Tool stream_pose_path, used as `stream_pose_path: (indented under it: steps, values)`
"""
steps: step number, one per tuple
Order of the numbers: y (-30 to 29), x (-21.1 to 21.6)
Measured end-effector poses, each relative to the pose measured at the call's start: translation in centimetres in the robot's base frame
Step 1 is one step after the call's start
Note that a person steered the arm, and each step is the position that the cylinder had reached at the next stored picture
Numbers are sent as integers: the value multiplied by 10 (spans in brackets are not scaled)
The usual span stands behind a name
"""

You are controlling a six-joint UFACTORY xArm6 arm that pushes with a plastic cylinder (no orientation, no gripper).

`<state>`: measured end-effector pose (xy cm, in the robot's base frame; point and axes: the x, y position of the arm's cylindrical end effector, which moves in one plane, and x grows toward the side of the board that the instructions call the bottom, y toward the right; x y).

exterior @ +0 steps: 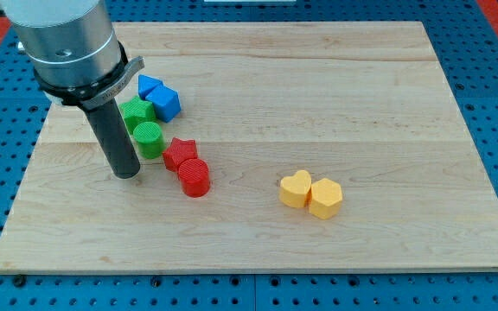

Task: Push the green circle in between the red star and the blue cube

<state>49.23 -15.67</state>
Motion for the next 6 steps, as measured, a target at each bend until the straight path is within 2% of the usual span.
stream_pose_path:
  steps: [2, 4, 6]
  values:
    - [0, -4]
    - [2, 19]
    - [24, 5]
